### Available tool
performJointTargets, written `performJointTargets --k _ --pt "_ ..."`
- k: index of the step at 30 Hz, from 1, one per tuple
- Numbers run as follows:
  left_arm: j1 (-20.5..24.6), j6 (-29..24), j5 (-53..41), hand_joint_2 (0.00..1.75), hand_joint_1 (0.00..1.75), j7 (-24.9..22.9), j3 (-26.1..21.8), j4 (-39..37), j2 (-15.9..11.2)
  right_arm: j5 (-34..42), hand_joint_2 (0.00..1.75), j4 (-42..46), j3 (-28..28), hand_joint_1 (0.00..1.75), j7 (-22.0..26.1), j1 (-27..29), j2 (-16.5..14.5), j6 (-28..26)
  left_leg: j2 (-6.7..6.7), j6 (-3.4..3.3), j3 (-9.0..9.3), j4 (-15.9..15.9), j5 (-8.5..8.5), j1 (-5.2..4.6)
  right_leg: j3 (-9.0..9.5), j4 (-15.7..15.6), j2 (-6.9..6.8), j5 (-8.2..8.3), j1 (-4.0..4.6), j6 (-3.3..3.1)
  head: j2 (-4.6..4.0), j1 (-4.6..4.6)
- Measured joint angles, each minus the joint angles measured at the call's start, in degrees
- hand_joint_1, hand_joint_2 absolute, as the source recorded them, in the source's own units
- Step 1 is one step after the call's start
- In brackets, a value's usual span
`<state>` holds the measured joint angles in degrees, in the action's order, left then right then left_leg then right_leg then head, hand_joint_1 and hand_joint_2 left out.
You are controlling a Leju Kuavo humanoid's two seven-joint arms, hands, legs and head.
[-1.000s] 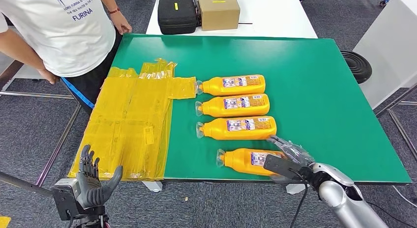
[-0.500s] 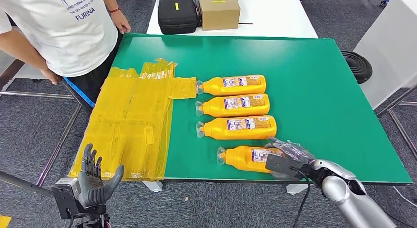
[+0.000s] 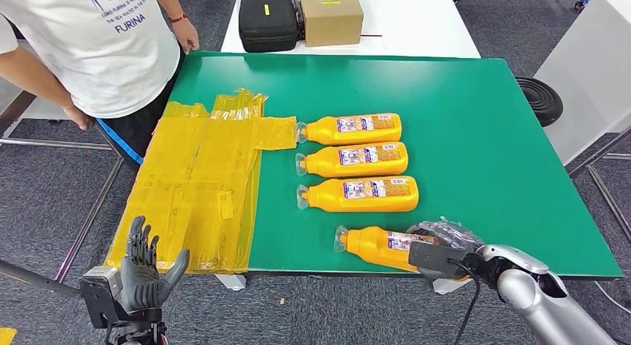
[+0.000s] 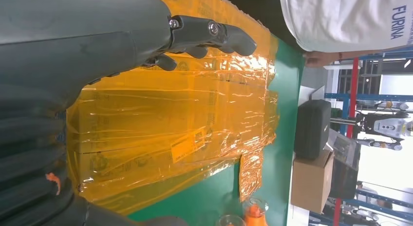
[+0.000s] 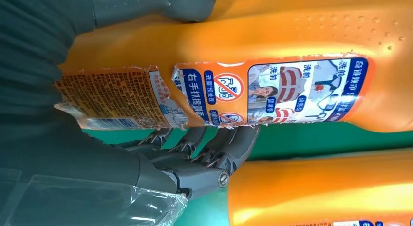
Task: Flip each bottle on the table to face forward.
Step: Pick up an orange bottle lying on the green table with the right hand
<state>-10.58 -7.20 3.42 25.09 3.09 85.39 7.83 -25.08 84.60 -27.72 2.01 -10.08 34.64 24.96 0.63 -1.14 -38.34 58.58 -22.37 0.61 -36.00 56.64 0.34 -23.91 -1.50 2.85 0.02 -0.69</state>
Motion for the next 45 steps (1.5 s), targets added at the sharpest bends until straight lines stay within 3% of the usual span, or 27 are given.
performJointTargets --k 5,9,13,20,25,32,37,45 --pt "0.1 0.0 0.3 1.75 0.00 -0.2 0.2 -0.3 -0.2 -0.1 1.75 0.9 0.0 1.75 0.2 0.6 0.9 0.3 -0.01 -0.02 0.02 0.0 -0.01 0.00 0.03 0.0 0.01 0.00 0.00 0.00 0.00 -0.01" --pt "0.1 -0.2 0.7 1.75 0.00 -0.1 0.2 -0.3 -0.2 0.0 1.75 0.6 0.4 1.75 3.5 0.8 -0.4 -2.9 -0.02 -0.02 0.03 0.0 -0.01 0.00 0.04 0.0 0.01 0.00 0.01 0.00 0.00 0.01" --pt "0.2 0.0 0.8 1.75 0.00 0.4 0.2 -0.6 -0.2 -0.1 1.75 -0.3 1.2 1.75 8.6 1.7 -4.5 -7.8 -0.05 0.00 0.04 0.0 0.00 0.02 0.03 0.0 0.01 0.01 0.06 -0.01 0.00 0.00" --pt "0.7 0.3 0.8 1.75 0.00 0.9 0.2 -1.2 -0.1 -1.0 1.75 -1.4 2.6 1.75 12.3 2.9 -10.4 -11.8 -0.04 0.00 0.00 0.0 -0.01 0.03 0.02 0.0 0.01 -0.01 0.08 -0.01 0.00 0.02" --pt "1.2 1.2 1.3 1.75 0.00 1.4 0.2 -1.4 0.6 -2.8 1.75 -1.5 4.4 1.75 17.0 3.7 -17.9 -15.4 -0.08 0.02 0.01 0.0 -0.02 0.03 -0.01 0.0 0.03 -0.01 0.08 -0.02 0.00 0.00" --pt "1.3 9.1 8.4 1.75 0.00 1.4 0.0 -1.4 1.2 -2.7 1.75 -1.5 6.8 1.75 23.7 4.2 -26.3 -19.9 -0.06 0.03 0.01 0.0 0.01 0.05 0.00 0.0 0.02 -0.03 0.10 -0.04 0.00 0.01" --pt "2.2 14.4 10.0 1.75 0.00 0.5 0.2 -1.4 0.8 -3.3 1.75 -1.3 8.4 1.75 25.9 4.8 -31.0 -22.0 -0.05 0.03 0.01 0.0 0.00 0.04 -0.01 0.0 0.02 -0.03 0.09 -0.05 0.00 0.02" --pt "5.1 19.7 10.7 1.75 0.00 -0.8 2.2 -1.8 0.0 -1.6 1.75 -3.2 9.0 1.75 28.6 4.3 -35.7 -22.0 -0.05 0.03 0.01 0.0 0.02 0.04 0.00 0.0 0.02 -0.02 0.10 -0.05 0.00 0.02"
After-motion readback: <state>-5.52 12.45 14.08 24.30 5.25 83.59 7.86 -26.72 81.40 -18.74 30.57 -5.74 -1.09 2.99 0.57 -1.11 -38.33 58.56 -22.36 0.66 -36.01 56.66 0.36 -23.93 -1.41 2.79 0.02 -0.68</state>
